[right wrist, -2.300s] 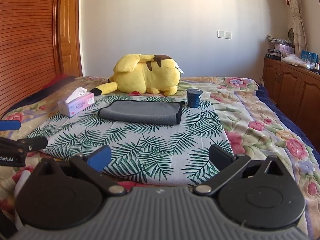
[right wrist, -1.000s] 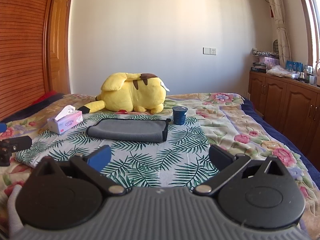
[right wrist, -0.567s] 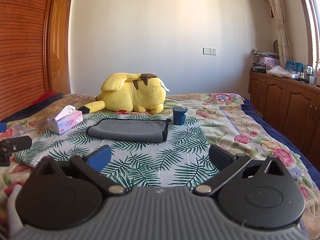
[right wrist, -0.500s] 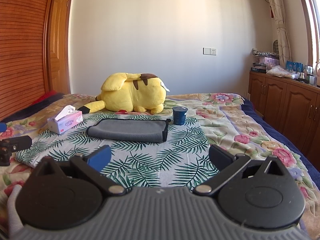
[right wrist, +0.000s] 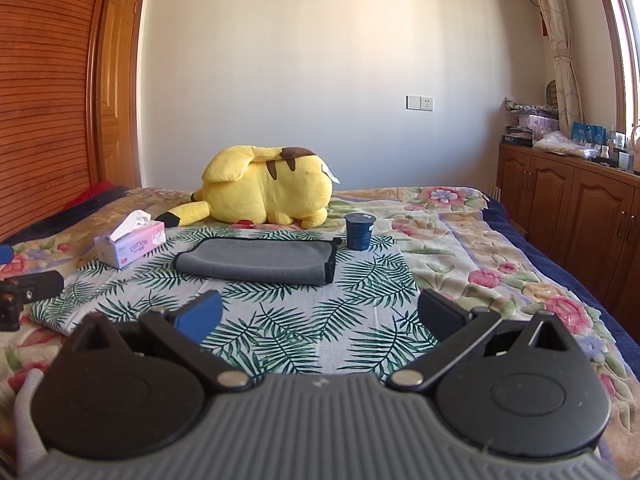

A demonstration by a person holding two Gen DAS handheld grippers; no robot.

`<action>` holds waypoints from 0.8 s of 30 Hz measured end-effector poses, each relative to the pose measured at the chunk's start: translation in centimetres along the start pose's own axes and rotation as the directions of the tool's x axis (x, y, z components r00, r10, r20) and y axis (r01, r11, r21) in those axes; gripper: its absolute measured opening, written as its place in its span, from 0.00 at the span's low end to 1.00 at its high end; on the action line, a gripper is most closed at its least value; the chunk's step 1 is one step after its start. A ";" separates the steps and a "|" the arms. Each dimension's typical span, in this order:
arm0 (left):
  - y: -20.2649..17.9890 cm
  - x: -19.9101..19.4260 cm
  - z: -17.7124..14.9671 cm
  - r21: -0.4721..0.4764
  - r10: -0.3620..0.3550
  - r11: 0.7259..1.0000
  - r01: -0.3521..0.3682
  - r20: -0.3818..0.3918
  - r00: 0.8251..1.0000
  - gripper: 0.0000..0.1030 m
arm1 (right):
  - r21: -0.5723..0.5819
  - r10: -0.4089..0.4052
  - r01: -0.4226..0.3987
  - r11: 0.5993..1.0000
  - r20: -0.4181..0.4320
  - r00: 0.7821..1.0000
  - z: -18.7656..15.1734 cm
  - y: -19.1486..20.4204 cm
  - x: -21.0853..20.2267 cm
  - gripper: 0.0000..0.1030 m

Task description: Fold towel

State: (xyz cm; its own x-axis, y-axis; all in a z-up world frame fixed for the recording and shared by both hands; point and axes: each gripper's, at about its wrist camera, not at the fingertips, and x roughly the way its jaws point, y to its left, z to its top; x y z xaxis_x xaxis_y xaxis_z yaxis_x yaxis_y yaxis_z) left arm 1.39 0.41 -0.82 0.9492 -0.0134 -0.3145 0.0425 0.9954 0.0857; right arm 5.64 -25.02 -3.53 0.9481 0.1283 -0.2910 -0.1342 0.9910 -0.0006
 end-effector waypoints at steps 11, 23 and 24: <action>0.0 0.0 0.0 0.000 0.000 1.000 0.000 0.000 1.000 0.84 | 0.000 0.000 0.000 1.000 0.001 1.000 0.0 0.0 0.0 1.00; 0.2 0.2 -0.3 0.002 0.005 1.000 -0.005 -0.010 1.000 0.84 | -0.001 0.000 0.000 1.000 0.002 1.000 0.0 0.0 0.0 1.00; 0.2 0.2 -0.3 0.002 0.004 1.000 -0.004 -0.010 1.000 0.84 | 0.000 0.000 0.000 1.000 0.003 1.000 0.0 0.0 0.0 1.00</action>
State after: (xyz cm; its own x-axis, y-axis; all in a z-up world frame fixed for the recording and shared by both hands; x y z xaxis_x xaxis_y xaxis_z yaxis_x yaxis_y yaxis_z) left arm 1.52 0.59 -1.11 0.9462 -0.0083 -0.3235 0.0390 0.9953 0.0884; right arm 5.63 -25.02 -3.55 0.9488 0.1283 -0.2885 -0.1343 0.9909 -0.0010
